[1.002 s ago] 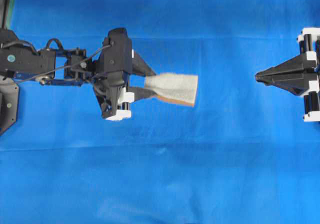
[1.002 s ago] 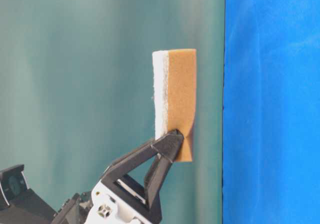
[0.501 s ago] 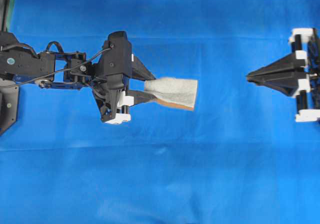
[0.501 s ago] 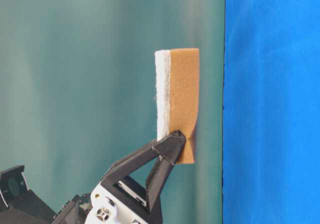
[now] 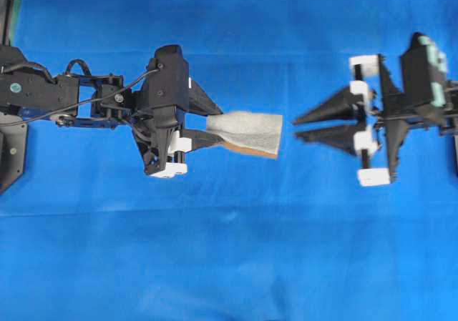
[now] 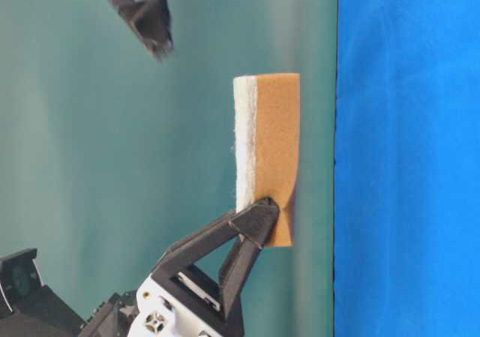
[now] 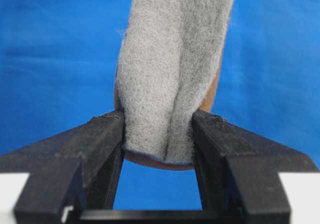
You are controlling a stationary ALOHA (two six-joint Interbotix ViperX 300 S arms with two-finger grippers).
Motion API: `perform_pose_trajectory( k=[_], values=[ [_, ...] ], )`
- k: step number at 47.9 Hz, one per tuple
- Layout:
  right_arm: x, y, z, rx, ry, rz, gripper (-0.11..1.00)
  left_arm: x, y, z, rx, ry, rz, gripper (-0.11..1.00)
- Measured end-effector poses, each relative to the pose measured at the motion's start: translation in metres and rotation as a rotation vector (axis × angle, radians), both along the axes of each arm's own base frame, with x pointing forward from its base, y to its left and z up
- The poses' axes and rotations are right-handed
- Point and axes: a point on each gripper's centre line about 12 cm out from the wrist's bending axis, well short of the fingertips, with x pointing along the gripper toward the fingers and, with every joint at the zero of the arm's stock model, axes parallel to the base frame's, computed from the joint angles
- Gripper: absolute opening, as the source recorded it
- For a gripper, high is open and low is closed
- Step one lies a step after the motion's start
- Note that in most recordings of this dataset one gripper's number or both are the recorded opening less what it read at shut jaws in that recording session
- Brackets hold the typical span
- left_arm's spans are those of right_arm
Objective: Hand over the sponge with the left arm and wipe it with the right arm.
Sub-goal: 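Move the right gripper in and grasp the sponge's right end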
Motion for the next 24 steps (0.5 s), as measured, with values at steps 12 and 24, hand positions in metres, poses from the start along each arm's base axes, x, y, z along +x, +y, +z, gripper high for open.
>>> perform_pose_trajectory(
  k=[12,24],
  values=[
    [0.033,0.000,-0.013,-0.003,0.067,-0.001,0.73,0.000,0.000,0.000,0.000,0.000,0.000,0.36],
    [0.045,-0.009,-0.023,-0.001,0.115,-0.029,0.73,0.000,0.000,0.000,0.000,0.002,0.000,0.36]
  ],
)
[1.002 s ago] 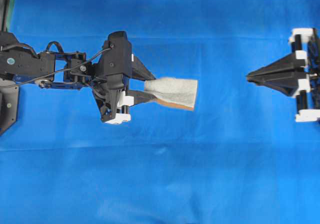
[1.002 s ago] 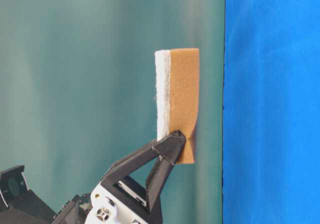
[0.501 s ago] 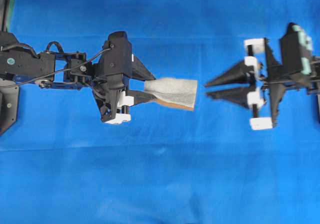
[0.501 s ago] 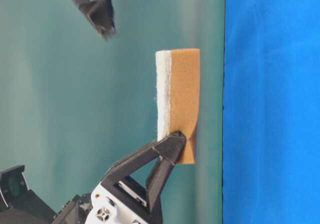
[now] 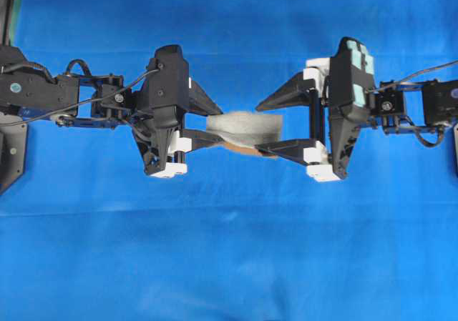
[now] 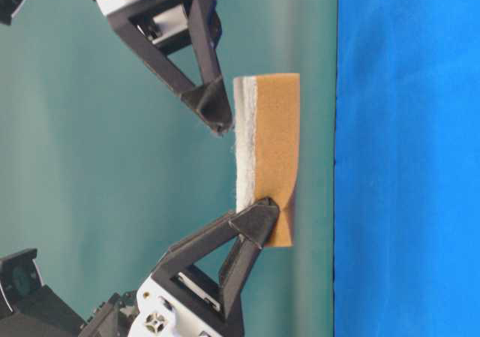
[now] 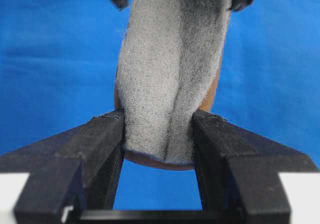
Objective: Hand over the sponge with the left arm and wipe it with the right arm.
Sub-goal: 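Move the right gripper in and grasp the sponge's right end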
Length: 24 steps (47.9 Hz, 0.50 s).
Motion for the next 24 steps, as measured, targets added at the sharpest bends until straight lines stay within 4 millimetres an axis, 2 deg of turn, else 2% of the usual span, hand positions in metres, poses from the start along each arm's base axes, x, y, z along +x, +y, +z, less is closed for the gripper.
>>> perform_pose_trajectory(
  k=[18,24],
  values=[
    [0.009,-0.004,-0.024,0.002,0.090,-0.011,0.73,0.000,0.000,0.000,0.005,0.002,-0.003,0.36],
    [0.012,-0.004,-0.029,0.001,0.115,-0.011,0.73,0.000,0.001,0.000,0.004,0.002,-0.001,0.32]
  ],
)
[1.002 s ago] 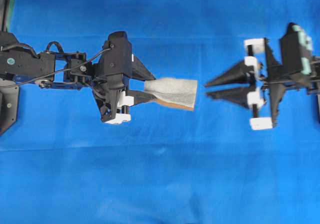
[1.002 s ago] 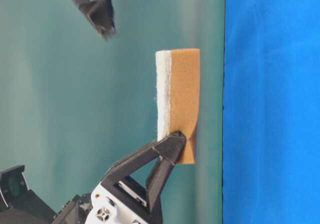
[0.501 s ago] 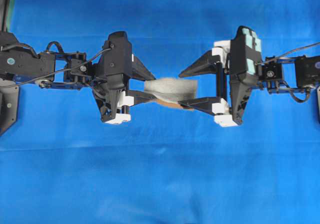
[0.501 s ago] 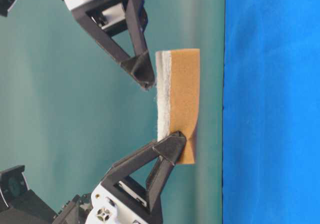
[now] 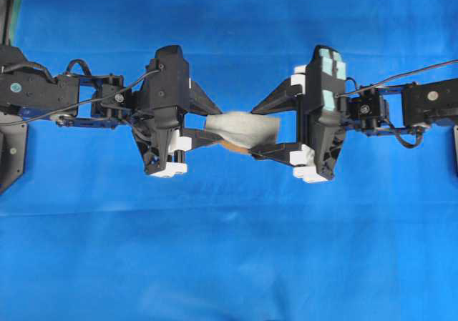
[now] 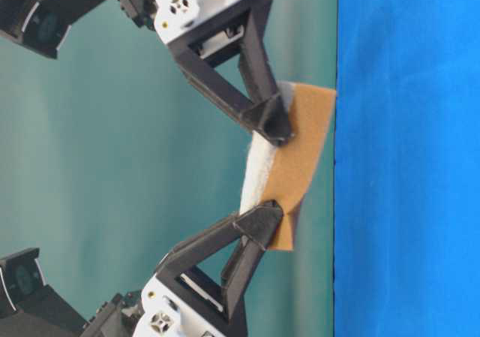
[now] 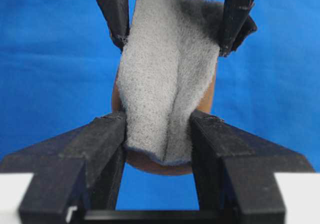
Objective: Hand over the sponge with the left arm and wipe it with the right arm.
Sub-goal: 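Move the right gripper in and grasp the sponge's right end, then open the left gripper and pull it back, leaving sponge in right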
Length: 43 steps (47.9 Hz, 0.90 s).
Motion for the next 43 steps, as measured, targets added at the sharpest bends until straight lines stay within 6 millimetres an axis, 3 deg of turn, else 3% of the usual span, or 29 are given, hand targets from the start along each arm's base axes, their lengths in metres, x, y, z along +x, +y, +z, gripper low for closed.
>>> perform_pose_trajectory(
  k=[13,15,25,39,43],
  values=[
    [0.0011,0.0000,-0.0015,-0.009,0.009,0.005,0.69,0.0000,0.0006,0.0000,0.000,0.000,0.002,0.32],
    [0.0011,0.0000,-0.0015,-0.013,0.009,0.007,0.63,0.0000,0.0006,0.0000,0.001,0.000,0.001,0.32],
    [0.0002,-0.0015,-0.0032,-0.026,0.027,0.011,0.15,0.0000,-0.0006,0.0000,0.009,0.000,-0.007,0.29],
    [-0.0038,-0.0015,0.0007,-0.027,0.043,0.012,0.14,0.0000,-0.0005,0.0018,0.017,-0.017,-0.010,0.29],
    [-0.0054,-0.0003,0.0041,-0.026,0.042,0.014,0.14,-0.0048,-0.0006,0.0051,0.024,-0.029,-0.013,0.44]
  ],
)
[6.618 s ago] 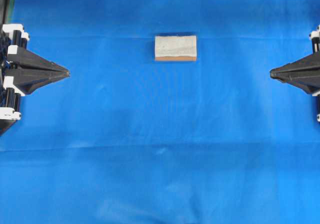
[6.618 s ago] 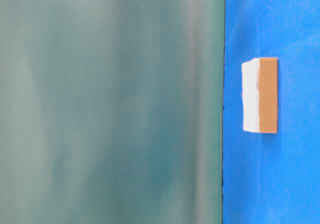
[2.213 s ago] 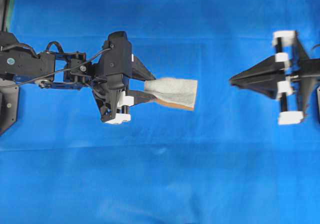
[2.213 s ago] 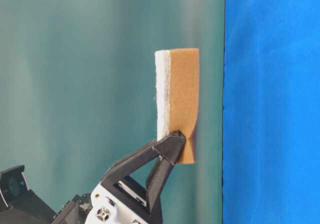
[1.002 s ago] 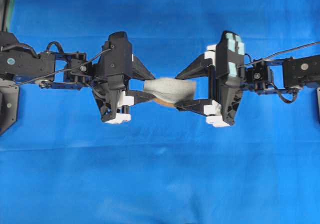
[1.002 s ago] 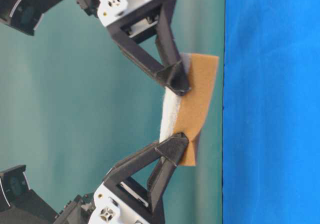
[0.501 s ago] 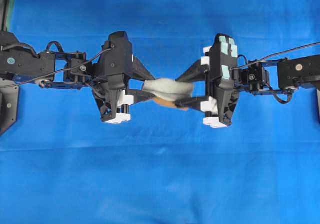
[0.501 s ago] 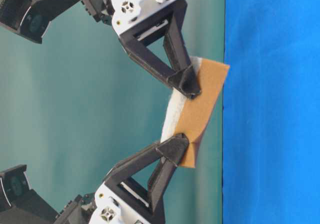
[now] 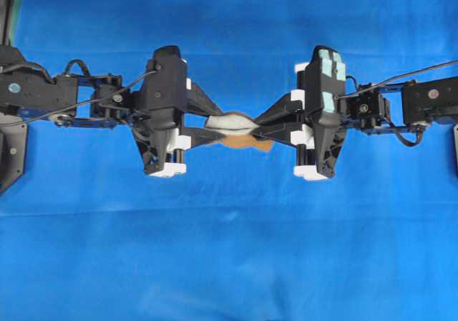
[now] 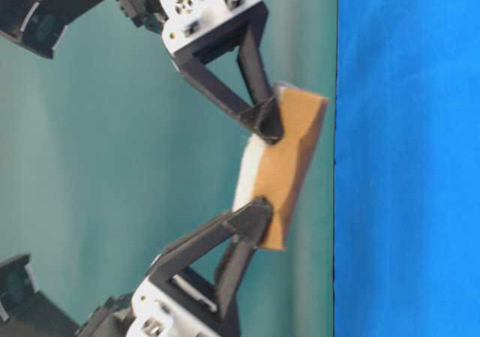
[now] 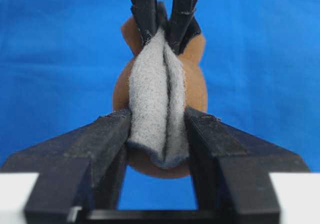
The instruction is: Hand over the sponge with the left arm and wipe it with the right arm.
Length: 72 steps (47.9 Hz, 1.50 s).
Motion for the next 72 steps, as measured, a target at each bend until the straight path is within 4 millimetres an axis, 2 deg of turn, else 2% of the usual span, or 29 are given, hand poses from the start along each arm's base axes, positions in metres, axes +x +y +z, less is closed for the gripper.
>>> perform_pose_trajectory(
  k=[6,8,27,32,39,52,62,65,72],
  values=[
    [-0.007,0.002,0.004,-0.003,0.015,0.007,0.14,-0.016,0.000,0.009,0.008,-0.046,-0.003,0.80],
    [-0.009,0.003,0.004,-0.003,0.020,0.009,0.14,-0.021,-0.001,0.013,0.012,-0.067,-0.005,0.85],
    [-0.034,0.008,0.010,-0.002,0.018,0.023,0.14,-0.097,-0.003,0.038,0.001,-0.259,-0.001,0.84],
    [-0.034,0.008,0.010,-0.003,0.020,0.023,0.14,-0.105,-0.003,0.042,0.002,-0.288,-0.001,0.84],
    [-0.031,0.008,0.003,0.000,0.040,0.020,0.14,-0.106,-0.003,0.040,0.002,-0.281,-0.001,0.84],
    [-0.015,-0.009,-0.052,0.001,0.169,-0.024,0.14,-0.106,-0.003,0.038,0.010,-0.277,-0.004,0.84],
    [-0.007,-0.009,-0.098,0.001,0.265,-0.020,0.14,-0.107,-0.003,0.038,0.016,-0.276,-0.006,0.84],
    [-0.007,-0.009,-0.107,0.002,0.287,-0.020,0.14,-0.107,-0.003,0.037,0.015,-0.274,-0.005,0.84],
    [-0.004,-0.009,-0.112,0.002,0.293,-0.018,0.14,-0.107,-0.003,0.037,0.013,-0.274,-0.005,0.84]
  ],
)
